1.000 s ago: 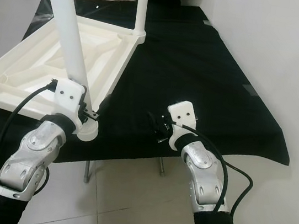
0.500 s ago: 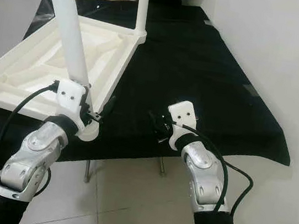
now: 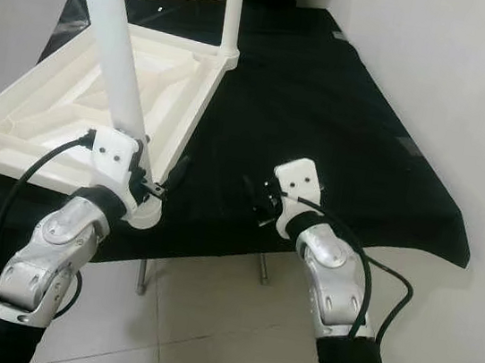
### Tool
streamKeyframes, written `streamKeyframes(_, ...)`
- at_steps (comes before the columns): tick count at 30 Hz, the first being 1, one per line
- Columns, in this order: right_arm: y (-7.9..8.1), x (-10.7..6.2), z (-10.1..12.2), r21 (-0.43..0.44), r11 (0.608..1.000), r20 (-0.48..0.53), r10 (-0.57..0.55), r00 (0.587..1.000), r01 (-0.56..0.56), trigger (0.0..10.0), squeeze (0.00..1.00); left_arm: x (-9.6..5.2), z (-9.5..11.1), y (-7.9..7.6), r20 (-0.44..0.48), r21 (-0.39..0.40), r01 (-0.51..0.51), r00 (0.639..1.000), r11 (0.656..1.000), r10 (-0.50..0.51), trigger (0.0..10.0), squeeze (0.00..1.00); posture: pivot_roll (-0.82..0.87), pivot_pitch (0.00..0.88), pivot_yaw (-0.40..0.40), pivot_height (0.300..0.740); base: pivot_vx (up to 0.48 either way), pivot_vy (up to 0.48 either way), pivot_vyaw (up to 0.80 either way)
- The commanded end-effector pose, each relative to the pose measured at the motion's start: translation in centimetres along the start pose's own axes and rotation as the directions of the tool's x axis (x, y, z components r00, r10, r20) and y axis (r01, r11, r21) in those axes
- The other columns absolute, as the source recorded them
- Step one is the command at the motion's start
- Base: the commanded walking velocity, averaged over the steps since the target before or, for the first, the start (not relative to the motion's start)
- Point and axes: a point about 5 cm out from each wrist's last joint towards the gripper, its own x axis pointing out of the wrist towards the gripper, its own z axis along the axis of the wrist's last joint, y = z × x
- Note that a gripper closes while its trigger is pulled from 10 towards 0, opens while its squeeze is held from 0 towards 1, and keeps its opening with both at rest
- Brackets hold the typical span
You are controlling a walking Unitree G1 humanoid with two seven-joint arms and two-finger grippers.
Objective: Building children table
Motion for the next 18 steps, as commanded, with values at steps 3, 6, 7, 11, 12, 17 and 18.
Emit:
streamKeyframes(3, 0.0, -0.3, -0.5, 0.003, 1.0, -0.01, -0.002, 1.0, 0.003, 10.0, 0.0, -1.0, 0.2, 2.8, 0.002, 0.097, -0.169, 0.986, 0.981, 0.17, 10.0, 0.0, 0.06, 0.148, -0.036, 0.74, 0.0, 0.0, 0.0)
streamKeyframes(6, 0.1, -0.4, -0.5, 0.008, 1.0, -0.006, 0.002, 1.0, -0.002, 10.0, 0.0, -1.8, 0.2, 2.9, 0.0, 0.061, -0.178, 0.984, 0.982, 0.179, 10.0, 0.0, 0.06, 0.149, -0.032, 0.74, 0.0, 0.0, 0.0)
streamKeyframes(7, 0.1, -0.4, -0.5, 0.012, 1.0, -0.004, 0.003, 1.0, -0.003, 10.0, 0.0, -2.5, 0.2, 2.7, -0.004, 0.043, -0.173, 0.985, 0.984, 0.173, 10.0, 0.0, 0.06, 0.15, -0.031, 0.74, 0.0, 0.0, 0.0)
streamKeyframes(11, 0.2, -0.5, -0.5, 0.019, 1.0, 0.0, 0.004, 1.0, -0.004, 10.0, 0.0, -4.5, 0.2, 1.8, -0.004, 0.003, -0.151, 0.989, 0.989, 0.151, 10.0, 0.0, 0.06, 0.151, -0.027, 0.74, 0.0, 0.0, 0.0)
streamKeyframes(12, 0.2, -0.5, -0.5, 0.02, 1.0, 0.0, 0.005, 1.0, -0.005, 10.0, 0.0, -5.0, 0.2, 1.7, -0.011, -0.001, -0.148, 0.989, 0.989, 0.148, 10.0, 0.0, 0.06, 0.151, -0.027, 0.74, 0.0, 0.0, 0.0)
streamKeyframes(17, 0.2, -0.5, -0.6, 0.021, 1.0, -0.001, 0.005, 1.0, -0.005, 10.0, 0.0, -6.3, 0.2, 1.2, -0.028, -0.04, -0.127, 0.992, 0.991, 0.126, 10.0, 0.0, 0.07, 0.154, -0.028, 0.74, 0.0, 0.0, 0.0)
streamKeyframes(18, 0.1, -0.5, -0.6, 0.021, 1.0, -0.002, 0.005, 1.0, -0.005, 10.0, 0.0, -6.7, 0.1, 1.0, -0.034, -0.067, -0.112, 0.993, 0.991, 0.11, 10.0, 0.0, 0.07, 0.154, -0.028, 0.74, 0.0, 0.0, 0.0)
